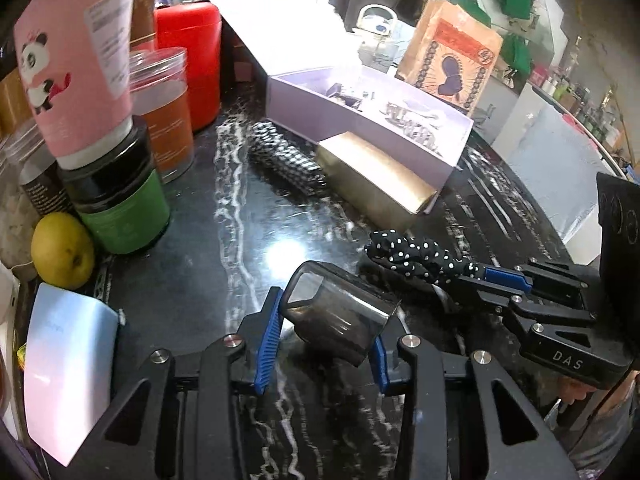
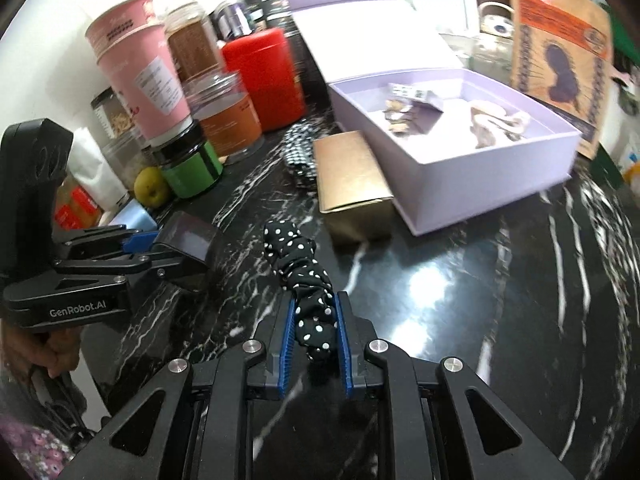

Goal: Organize rigid objects

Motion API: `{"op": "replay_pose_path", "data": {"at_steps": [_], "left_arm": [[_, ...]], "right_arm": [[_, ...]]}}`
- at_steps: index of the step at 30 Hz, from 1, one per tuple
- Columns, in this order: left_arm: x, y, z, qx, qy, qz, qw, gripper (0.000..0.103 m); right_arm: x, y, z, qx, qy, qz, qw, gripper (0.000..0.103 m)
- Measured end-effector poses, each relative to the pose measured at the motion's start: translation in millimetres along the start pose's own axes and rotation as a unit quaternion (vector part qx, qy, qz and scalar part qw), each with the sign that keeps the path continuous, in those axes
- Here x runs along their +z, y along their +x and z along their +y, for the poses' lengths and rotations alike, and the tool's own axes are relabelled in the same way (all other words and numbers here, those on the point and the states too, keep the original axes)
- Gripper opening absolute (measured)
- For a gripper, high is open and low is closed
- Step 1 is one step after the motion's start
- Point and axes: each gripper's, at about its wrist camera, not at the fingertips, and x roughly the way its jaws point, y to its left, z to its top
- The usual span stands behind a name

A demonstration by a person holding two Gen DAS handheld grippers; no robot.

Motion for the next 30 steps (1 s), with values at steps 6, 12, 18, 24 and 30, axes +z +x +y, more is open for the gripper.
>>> {"op": "replay_pose_path", "data": {"at_steps": [6,12,18,24,30], "left_arm": [[5.7,-6.2,-21.6,-0.014,0.025,-0.006,0.9996,0.038],[8.9,-7.4,-42.6,-0.031,0.037,-0.006,0.9988,0.038],[12.1,-4.5,-62.6,-0.048,0.057,-0.001,0.9973,0.038],[18.2,-3.1,-75.4,-0.059,0.066,0.002,0.9961,0.038],[27.0,-7.0,-86.2,-0.061,0.072,-0.005,0.9955,0.038]], "right_arm": [[-7.4,-21.3,-8.6,-0.011,0.028,-0.018,0.999,0.019],[-18.8,-38.1,-20.0,-0.022,0.06,-0.033,0.997,0.019],[-30.8,-54.9,-28.5,-0.043,0.079,-0.042,0.995,0.019],[-34.8,-67.2,-34.8,-0.054,0.092,-0.053,0.993,0.019],[-30.1,-77.3,-41.6,-0.061,0.089,-0.061,0.992,0.019]]}}
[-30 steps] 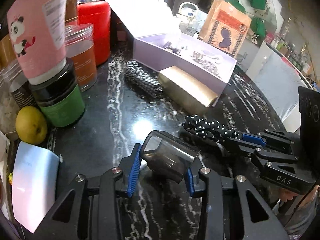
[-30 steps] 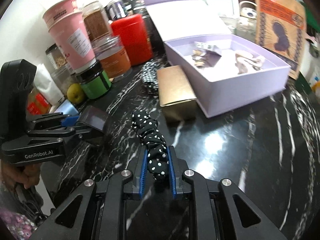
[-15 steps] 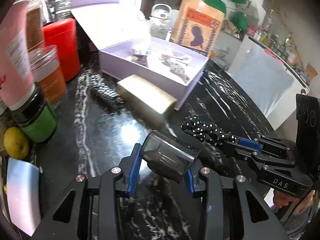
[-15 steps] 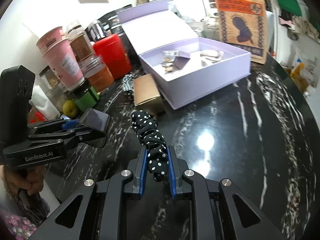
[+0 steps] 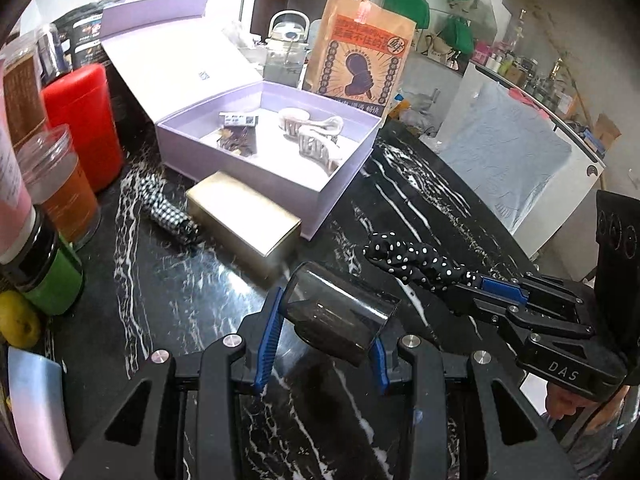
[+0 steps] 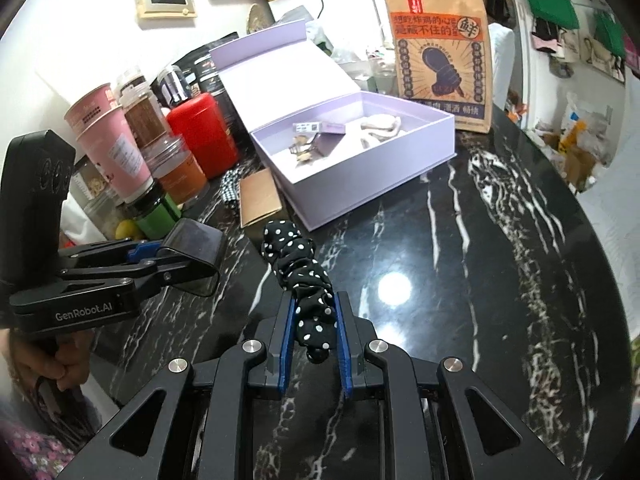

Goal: Organize rigid objects

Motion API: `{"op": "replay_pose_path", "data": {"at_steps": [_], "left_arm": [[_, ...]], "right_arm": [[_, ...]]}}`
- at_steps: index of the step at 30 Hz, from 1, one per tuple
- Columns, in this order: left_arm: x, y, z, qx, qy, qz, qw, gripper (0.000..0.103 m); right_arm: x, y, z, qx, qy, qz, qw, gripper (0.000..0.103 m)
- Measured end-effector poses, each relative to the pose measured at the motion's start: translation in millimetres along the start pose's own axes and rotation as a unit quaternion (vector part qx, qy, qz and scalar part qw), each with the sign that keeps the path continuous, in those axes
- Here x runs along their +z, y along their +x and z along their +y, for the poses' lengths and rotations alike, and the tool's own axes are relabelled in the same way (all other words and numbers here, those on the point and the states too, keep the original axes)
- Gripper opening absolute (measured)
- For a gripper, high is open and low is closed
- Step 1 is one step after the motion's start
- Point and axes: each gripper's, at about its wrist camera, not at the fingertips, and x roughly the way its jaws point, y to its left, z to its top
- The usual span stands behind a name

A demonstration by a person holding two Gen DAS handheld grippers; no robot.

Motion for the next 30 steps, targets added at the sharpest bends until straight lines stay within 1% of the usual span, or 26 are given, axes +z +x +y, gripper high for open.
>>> {"op": "replay_pose_path", "data": {"at_steps": [6,17,23,30], "left_arm": [[19.2,-1.0,-6.9,-0.009,0.013,-0.012,0.9998,0.038],[52.6,4.0,-11.4,-0.013,0.027,-0.029,0.9991,0.038],[68.4,7.3,-8.2,-0.013,0.027,-0.036,0.9989,0.038],[89.7,15.2,-0.1,-0.001,0.023,-0.041,0.9989,0.038]], "right_arm": [[13.9,-4.6,-5.1,-0.01,-0.008,-0.011,1.0,0.019],[43.4,-7.4,-14.1,-0.031,-0.029,-0.022,0.999,0.019],[59.3,-4.1,-15.9,-0.022,-0.034,-0.026,0.999,0.019],[80.2,1.8,-16.1,-0.017,-0.046,-0.035,0.998,0.019]]}}
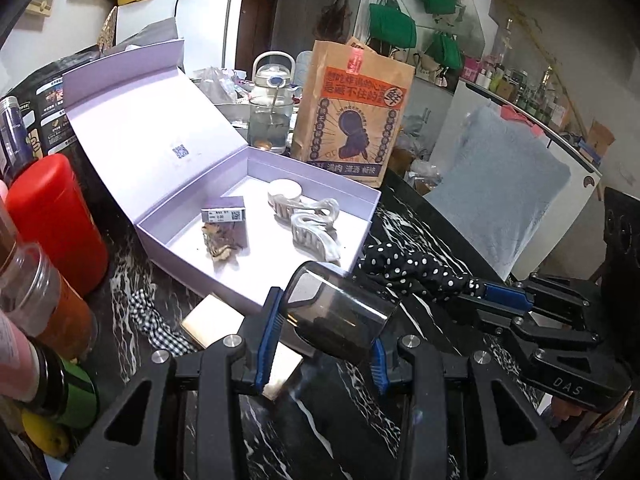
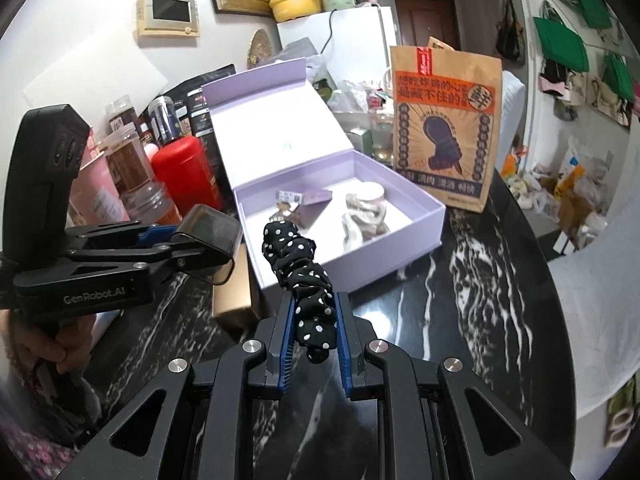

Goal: Organize rigid objects

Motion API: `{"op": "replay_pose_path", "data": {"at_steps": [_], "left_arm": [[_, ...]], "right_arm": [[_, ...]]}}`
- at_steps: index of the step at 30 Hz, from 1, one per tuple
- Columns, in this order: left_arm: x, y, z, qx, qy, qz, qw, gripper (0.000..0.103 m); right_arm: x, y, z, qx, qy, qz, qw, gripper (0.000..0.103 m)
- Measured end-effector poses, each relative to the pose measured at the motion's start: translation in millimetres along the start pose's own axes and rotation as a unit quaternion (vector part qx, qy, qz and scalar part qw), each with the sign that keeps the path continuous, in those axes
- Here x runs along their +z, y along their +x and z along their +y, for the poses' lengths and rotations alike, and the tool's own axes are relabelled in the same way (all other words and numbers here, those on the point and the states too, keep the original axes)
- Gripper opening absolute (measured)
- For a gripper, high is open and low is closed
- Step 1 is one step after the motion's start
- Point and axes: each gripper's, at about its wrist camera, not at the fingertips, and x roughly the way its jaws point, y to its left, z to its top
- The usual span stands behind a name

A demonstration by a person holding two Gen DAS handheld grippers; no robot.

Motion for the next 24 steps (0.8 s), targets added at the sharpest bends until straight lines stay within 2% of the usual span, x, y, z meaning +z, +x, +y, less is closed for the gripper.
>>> {"op": "replay_pose_path", "data": {"at_steps": [24], "left_arm": [[63.5,33.9,29.5,0.02,0.009,-0.024,0.9995,0.038]], "right_arm": [[68.7,39.8,-9.1,0.008,-0.052,-0.017,0.998,0.019]]}}
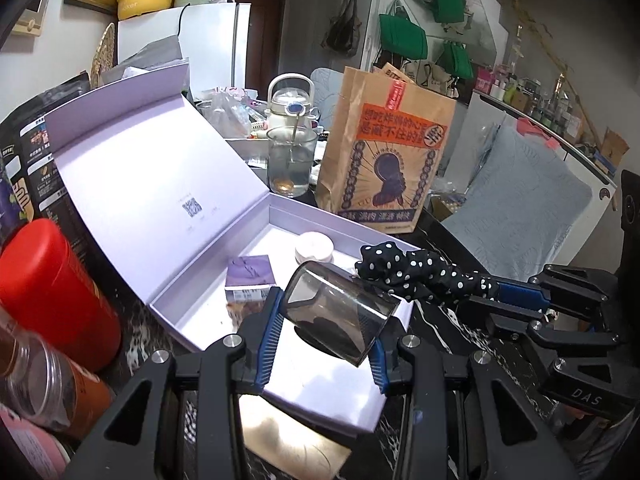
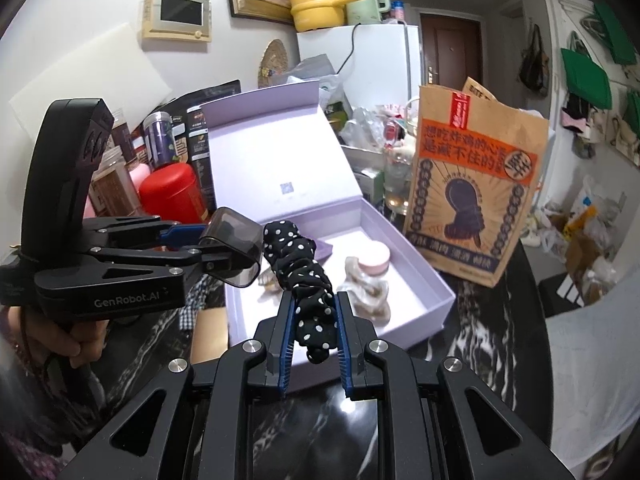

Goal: Organize rigid objects

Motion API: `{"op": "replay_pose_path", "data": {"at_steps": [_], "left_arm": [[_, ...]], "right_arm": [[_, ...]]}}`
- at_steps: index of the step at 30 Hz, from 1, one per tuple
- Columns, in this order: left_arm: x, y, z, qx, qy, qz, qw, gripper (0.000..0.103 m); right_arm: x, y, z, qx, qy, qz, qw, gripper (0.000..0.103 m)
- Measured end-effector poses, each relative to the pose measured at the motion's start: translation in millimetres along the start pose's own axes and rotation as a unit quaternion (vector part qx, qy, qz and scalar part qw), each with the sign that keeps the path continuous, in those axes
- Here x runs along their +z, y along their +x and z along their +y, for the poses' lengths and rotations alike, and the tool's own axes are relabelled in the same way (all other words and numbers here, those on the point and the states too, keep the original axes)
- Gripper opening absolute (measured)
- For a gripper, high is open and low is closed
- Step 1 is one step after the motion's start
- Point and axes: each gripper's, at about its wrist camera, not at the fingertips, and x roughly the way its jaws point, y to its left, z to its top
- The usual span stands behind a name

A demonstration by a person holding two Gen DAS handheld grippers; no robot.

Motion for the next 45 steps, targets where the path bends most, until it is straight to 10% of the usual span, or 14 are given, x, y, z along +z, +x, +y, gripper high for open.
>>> {"op": "replay_pose_path", "data": {"at_steps": [22,45], "left_arm": [[54.0,42.5,44.4,0.045,-0.023,-0.016,0.9986,0.038],[36.4,129.4,67.5,0.036,-0.064,0.111,0.9911,0.038]], "right_arm": [[64.6,58.1,-16.9,0.014,-0.018,-0.013,1.0,0.019],[53.6,138.3,-54.6,0.013,0.024,0.082,0.996,0.02]]}}
